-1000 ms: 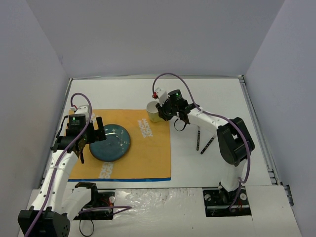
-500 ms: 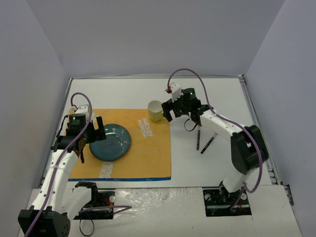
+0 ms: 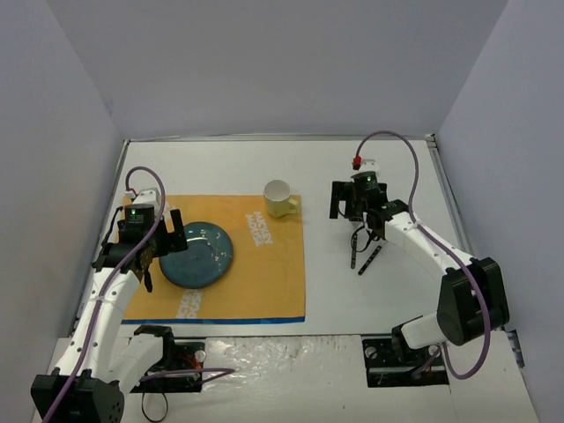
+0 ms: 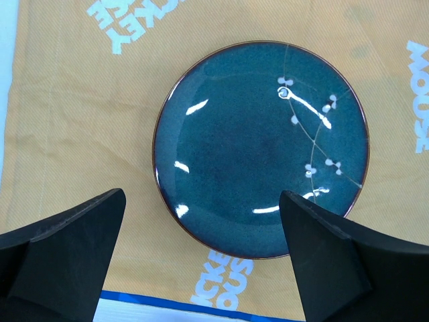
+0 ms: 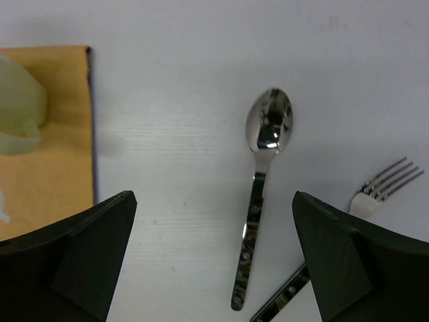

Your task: Set the dinner table for one person

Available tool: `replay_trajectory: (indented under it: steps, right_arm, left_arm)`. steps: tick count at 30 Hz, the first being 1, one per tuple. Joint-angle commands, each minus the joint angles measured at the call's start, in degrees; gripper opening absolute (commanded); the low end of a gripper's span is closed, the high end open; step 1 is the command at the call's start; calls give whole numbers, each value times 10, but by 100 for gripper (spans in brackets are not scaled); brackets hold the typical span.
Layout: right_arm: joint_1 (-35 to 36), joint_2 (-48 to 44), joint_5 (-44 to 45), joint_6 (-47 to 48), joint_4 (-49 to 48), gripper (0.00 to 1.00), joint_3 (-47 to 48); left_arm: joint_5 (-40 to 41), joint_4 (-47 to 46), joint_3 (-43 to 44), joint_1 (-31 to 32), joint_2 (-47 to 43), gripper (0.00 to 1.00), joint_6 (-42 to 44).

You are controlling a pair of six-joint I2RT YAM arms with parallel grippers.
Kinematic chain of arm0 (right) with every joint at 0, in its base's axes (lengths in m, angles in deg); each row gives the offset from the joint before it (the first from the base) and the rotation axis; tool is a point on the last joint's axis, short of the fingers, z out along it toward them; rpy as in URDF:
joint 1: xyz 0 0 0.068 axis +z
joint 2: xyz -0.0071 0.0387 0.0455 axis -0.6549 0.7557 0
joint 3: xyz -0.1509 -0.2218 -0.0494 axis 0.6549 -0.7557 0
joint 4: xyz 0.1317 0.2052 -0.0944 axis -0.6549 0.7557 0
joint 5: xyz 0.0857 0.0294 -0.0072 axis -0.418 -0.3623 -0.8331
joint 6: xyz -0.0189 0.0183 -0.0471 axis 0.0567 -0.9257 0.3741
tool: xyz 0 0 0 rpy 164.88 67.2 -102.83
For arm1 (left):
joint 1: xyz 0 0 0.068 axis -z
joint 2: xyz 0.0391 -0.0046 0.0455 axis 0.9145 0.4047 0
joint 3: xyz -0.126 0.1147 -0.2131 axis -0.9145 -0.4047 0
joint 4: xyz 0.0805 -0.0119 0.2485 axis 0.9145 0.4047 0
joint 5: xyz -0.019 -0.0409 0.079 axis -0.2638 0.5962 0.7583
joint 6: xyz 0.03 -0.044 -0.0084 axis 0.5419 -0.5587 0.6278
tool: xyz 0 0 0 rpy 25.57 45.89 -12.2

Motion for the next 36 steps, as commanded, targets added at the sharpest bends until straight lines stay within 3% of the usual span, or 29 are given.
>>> replay_trajectory:
  steps: [1, 18, 26, 31, 36]
  right_arm:
    - [1, 19, 74, -88, 30, 95, -20]
    - [1, 117, 57, -142, -2, 42, -74]
    - [3, 102, 75, -136, -2, 2, -78]
    - [33, 39, 102, -152, 37, 0, -73]
    - [122, -19, 116, -222, 66, 0, -78]
  left_arm:
    - [25, -10, 16, 11, -6, 97, -7]
    - [43, -6, 17, 32, -14, 97, -6]
    - [45, -5, 17, 43, -13, 97, -7]
    - [46, -4, 17, 51, -14, 97, -8]
    - [71, 7, 20, 56, -11, 97, -20]
